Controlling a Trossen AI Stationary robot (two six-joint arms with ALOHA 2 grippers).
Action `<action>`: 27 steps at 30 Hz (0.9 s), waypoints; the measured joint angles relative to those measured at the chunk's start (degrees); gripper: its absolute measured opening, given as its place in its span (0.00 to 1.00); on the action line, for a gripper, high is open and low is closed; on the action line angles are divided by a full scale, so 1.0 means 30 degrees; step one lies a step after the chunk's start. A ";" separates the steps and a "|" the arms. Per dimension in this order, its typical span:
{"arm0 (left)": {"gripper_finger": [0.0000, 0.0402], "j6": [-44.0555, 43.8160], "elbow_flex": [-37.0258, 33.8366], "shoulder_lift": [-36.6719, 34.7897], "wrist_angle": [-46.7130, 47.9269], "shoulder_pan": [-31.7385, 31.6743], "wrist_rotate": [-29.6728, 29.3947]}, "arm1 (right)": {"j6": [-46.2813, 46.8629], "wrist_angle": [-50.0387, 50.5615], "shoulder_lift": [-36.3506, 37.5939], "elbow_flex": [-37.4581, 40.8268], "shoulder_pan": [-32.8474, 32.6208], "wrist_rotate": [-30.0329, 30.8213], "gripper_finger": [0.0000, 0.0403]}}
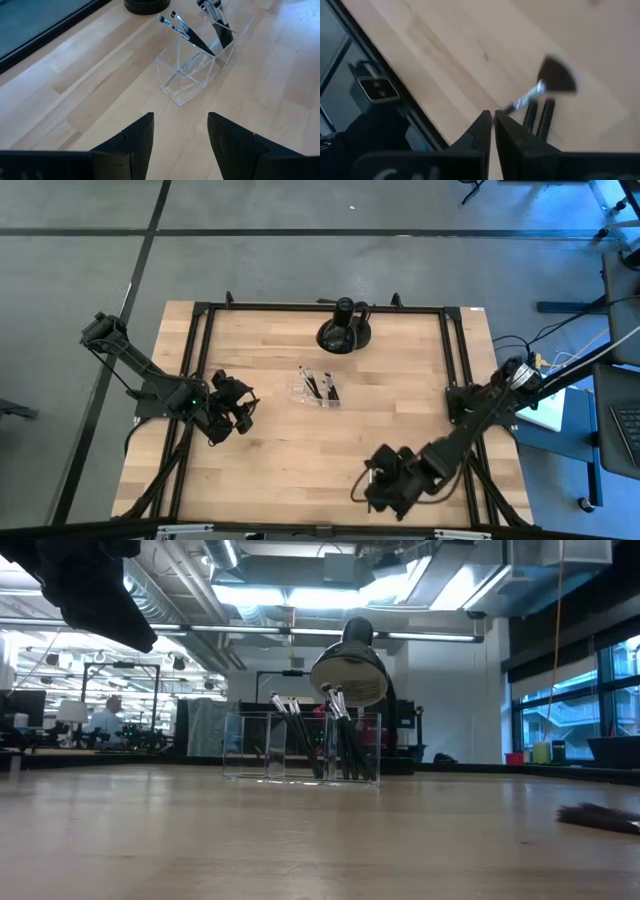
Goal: Pick & Place Makeup Supplies
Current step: Put the makeup brush into the transparent organizer
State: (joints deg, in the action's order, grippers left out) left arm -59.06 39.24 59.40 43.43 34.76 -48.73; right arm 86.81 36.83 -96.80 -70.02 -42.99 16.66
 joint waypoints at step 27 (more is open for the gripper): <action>0.45 0.0792 0.0000 0.0000 -0.1133 0.0000 -0.0125 | 0.3323 0.1980 -0.1935 0.0000 -0.1581 -0.5446 0.35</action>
State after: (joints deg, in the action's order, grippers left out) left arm -56.69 39.24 59.40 40.03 34.76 -49.10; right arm 96.78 42.77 -102.60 -70.02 -47.73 0.32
